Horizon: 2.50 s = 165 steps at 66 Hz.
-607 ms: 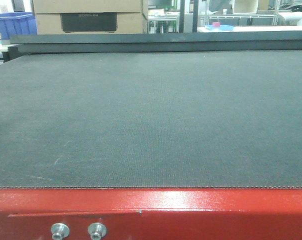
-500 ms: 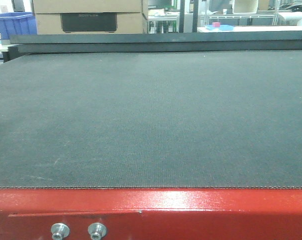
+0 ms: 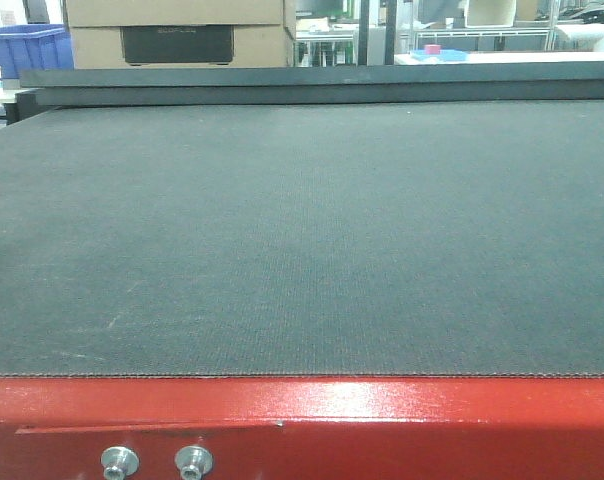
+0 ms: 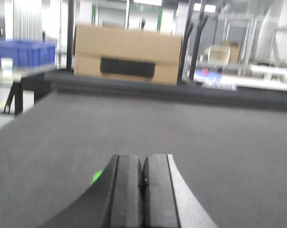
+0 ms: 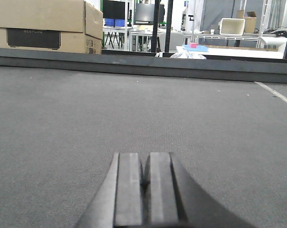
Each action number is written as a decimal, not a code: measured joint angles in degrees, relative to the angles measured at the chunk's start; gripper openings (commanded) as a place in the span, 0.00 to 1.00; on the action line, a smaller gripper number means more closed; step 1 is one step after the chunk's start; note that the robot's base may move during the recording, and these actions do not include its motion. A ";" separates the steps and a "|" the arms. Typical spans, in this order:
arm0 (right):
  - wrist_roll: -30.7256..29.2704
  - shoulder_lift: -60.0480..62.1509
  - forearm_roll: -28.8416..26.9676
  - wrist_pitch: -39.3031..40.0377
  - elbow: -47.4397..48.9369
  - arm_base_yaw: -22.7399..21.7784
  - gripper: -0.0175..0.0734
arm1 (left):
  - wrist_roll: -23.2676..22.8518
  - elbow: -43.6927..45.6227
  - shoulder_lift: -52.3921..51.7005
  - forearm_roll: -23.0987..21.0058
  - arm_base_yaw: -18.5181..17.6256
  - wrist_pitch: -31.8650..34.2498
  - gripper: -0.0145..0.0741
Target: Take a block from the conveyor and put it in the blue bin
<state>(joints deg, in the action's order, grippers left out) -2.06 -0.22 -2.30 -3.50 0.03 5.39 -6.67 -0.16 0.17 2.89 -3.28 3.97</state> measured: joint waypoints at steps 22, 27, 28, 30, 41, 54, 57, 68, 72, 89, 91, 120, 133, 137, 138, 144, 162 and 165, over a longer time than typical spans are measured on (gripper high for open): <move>0.00 0.13 -0.50 7.23 3.99 0.00 0.01 | 0.00 8.58 -0.08 1.79 0.00 -9.17 0.04; 0.00 0.13 -0.62 6.70 9.40 0.00 0.01 | 0.00 13.98 0.70 4.34 0.00 -13.18 0.04; 0.00 0.13 -0.64 6.39 11.21 0.00 0.01 | 0.00 15.18 1.10 4.78 0.00 -14.14 0.04; 0.00 -0.38 -0.64 5.36 13.68 0.00 0.01 | 0.00 17.65 2.11 5.44 0.00 -16.82 0.04; 0.00 -8.17 -0.74 -7.15 27.49 0.00 0.01 | 0.00 32.13 13.22 7.02 0.00 -31.12 0.04; 0.10 -24.66 -0.89 -26.68 40.51 0.00 0.01 | 0.11 47.36 32.80 7.14 0.00 -45.06 0.04; 0.10 -28.51 -0.99 -29.52 42.28 0.00 0.01 | 0.11 50.37 37.29 7.14 0.00 -48.17 0.04; 0.10 -43.09 -1.15 -33.03 46.61 0.00 0.01 | 0.11 60.97 54.35 7.14 0.00 -58.81 0.04; 0.10 -47.59 -1.25 -34.82 47.70 0.00 0.01 | 0.11 63.48 59.48 7.02 0.00 -59.63 0.04; 0.10 -60.58 -1.37 -44.95 48.98 0.00 0.01 | 0.22 66.24 73.52 5.47 0.00 -61.64 0.04; 0.10 -61.75 -1.37 -45.72 49.14 0.00 0.01 | 0.22 66.24 74.41 5.50 0.00 -61.72 0.04; 10.22 -83.54 -1.73 -54.04 63.51 -4.16 0.36 | 0.22 66.33 81.93 4.29 0.00 -61.72 0.04; 10.61 -88.99 -3.26 -54.04 67.51 -6.33 0.64 | 0.32 66.33 81.93 4.29 0.00 -62.10 0.04; 10.61 -90.41 -3.76 -53.94 67.50 -6.33 0.64 | 0.32 66.33 81.93 4.29 0.00 -62.10 0.04; 10.61 -90.99 -3.89 -53.94 67.50 -6.33 0.64 | 0.32 66.33 81.93 4.16 0.00 -62.10 0.04; 10.71 -93.89 -4.26 -53.66 67.50 -6.33 0.63 | 0.32 66.33 82.00 4.18 0.00 -62.23 0.04; 10.83 -99.43 -4.39 -50.94 67.50 -6.33 0.18 | -3.02 66.47 82.00 4.52 0.00 -62.76 0.04; 10.83 -99.27 -4.39 -50.70 67.50 -6.33 0.05 | -5.80 66.91 82.00 5.42 0.00 -63.43 0.04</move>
<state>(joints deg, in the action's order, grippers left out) 8.77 -99.49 -6.69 -54.20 67.53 -0.94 -12.48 66.75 82.17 8.31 -3.28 -59.46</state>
